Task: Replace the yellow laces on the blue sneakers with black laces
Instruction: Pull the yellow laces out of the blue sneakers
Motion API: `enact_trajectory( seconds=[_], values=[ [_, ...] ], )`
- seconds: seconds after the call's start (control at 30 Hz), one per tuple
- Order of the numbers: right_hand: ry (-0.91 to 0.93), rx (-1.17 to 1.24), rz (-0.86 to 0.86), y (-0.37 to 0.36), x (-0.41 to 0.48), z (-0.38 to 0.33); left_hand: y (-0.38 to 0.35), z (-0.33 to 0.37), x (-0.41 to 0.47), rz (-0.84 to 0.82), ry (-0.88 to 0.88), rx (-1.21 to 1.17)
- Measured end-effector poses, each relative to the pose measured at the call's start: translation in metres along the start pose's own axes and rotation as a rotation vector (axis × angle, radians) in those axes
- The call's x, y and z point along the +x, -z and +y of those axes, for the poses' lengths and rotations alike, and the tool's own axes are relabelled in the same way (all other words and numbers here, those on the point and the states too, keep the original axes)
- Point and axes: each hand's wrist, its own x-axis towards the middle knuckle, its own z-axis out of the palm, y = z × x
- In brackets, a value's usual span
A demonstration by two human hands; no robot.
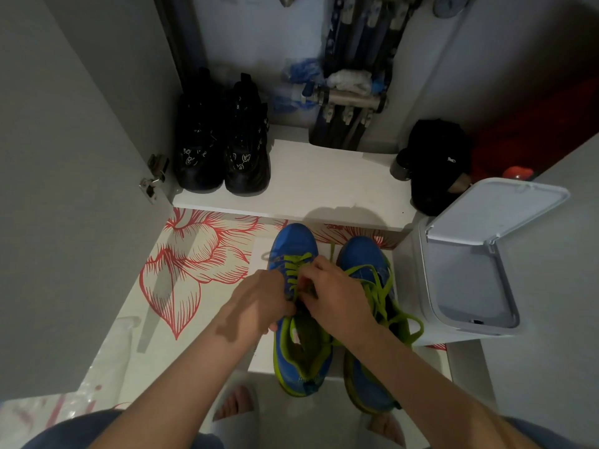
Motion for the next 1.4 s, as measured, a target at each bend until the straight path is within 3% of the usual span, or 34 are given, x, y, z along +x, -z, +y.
enact_trajectory(
  seconds=[0.2, 0.27, 0.37, 0.5, 0.6, 0.7, 0.77, 0.83, 0.9, 1.13, 1.2, 1.3, 1.33, 1.4],
  values=[
    [-0.588, 0.741, -0.006, 0.005, 0.009, 0.022, -0.001, -0.004, 0.003, -0.022, -0.009, -0.046],
    [-0.440, 0.542, -0.059, 0.009, 0.008, 0.020, -0.002, -0.003, 0.005, -0.038, -0.011, -0.039],
    [0.015, 0.149, -0.005, 0.009, 0.004, 0.013, -0.002, -0.003, 0.008, -0.004, -0.021, 0.002],
    [0.156, -0.072, -0.058, 0.000, 0.002, 0.009, -0.006, -0.002, 0.009, 0.084, -0.028, 0.036],
    [0.161, -0.055, -0.025, -0.002, 0.004, 0.009, -0.004, 0.000, 0.010, 0.027, -0.022, 0.095],
    [0.006, 0.272, 0.086, 0.009, 0.010, 0.012, 0.000, 0.005, 0.006, -0.018, -0.014, 0.178],
    [-0.034, 0.431, 0.028, 0.019, 0.011, 0.017, 0.001, 0.005, 0.007, -0.026, -0.021, 0.196],
    [-0.002, 0.322, -0.159, 0.023, 0.005, 0.015, 0.002, 0.004, 0.007, -0.034, -0.037, 0.239],
    [0.061, 0.130, -0.235, 0.017, -0.001, 0.014, 0.002, 0.005, 0.007, -0.032, -0.042, 0.256],
    [0.087, 0.063, -0.134, 0.008, 0.006, 0.010, -0.001, 0.003, 0.008, 0.014, -0.037, 0.193],
    [0.071, 0.043, 0.017, 0.010, 0.012, 0.018, 0.000, 0.002, 0.006, 0.024, -0.051, 0.200],
    [-0.215, 0.253, 0.409, 0.029, 0.020, 0.035, 0.001, 0.004, 0.006, -0.003, -0.036, 0.195],
    [-0.252, 0.324, 0.461, 0.034, 0.020, 0.036, 0.001, 0.004, 0.005, -0.003, -0.038, 0.195],
    [-0.174, 0.273, 0.398, 0.033, 0.017, 0.030, 0.001, 0.004, 0.005, 0.013, -0.056, 0.205]
  ],
)
